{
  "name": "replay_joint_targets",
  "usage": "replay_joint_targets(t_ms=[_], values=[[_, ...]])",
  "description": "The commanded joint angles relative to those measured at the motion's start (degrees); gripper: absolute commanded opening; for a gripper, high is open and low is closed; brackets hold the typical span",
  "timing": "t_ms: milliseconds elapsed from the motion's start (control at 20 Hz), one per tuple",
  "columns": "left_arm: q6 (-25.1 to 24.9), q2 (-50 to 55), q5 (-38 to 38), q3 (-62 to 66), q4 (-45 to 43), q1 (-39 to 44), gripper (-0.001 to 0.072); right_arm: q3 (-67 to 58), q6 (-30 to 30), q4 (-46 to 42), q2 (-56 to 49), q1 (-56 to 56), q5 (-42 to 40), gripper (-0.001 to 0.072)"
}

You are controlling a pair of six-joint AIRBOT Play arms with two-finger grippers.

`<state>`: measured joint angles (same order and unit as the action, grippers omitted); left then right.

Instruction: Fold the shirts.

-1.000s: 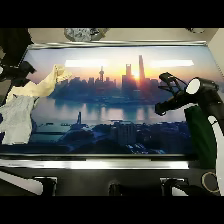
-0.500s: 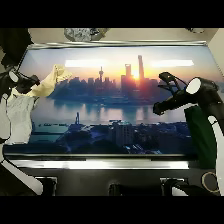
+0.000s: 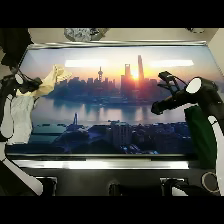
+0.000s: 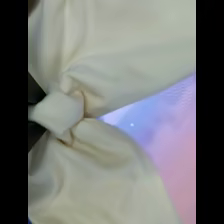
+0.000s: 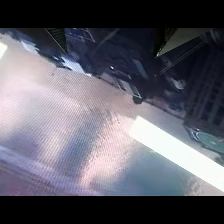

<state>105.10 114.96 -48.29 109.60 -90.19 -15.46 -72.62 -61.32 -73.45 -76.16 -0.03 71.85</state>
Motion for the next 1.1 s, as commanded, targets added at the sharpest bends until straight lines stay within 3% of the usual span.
replay_joint_targets(t_ms=[0,250,500,800,1050], values=[[-7.1,-8.1,6.2,0.1,5.5,1.8,0.0029,-0.9,1.2,-0.3,0.9,0.0,0.4,0.0632],[-16.1,-33.1,7.2,0.0,10.7,9.4,0.0029,-9.2,2.4,-5.4,6.8,0.0,0.6,0.0632],[-13.5,-53.2,6.2,0.0,10.8,21.9,0.0030,-15.4,2.4,-9.7,17.2,0.0,0.4,0.0630],[-10.1,-55.9,4.0,-4.2,10.7,38.9,0.0030,-15.4,2.1,-10.0,27.5,0.0,3.3,0.0629],[-6.2,-55.8,2.6,-27.1,10.8,47.2,0.0030,-15.3,2.2,-12.9,28.4,0.0,12.0,0.0629]])
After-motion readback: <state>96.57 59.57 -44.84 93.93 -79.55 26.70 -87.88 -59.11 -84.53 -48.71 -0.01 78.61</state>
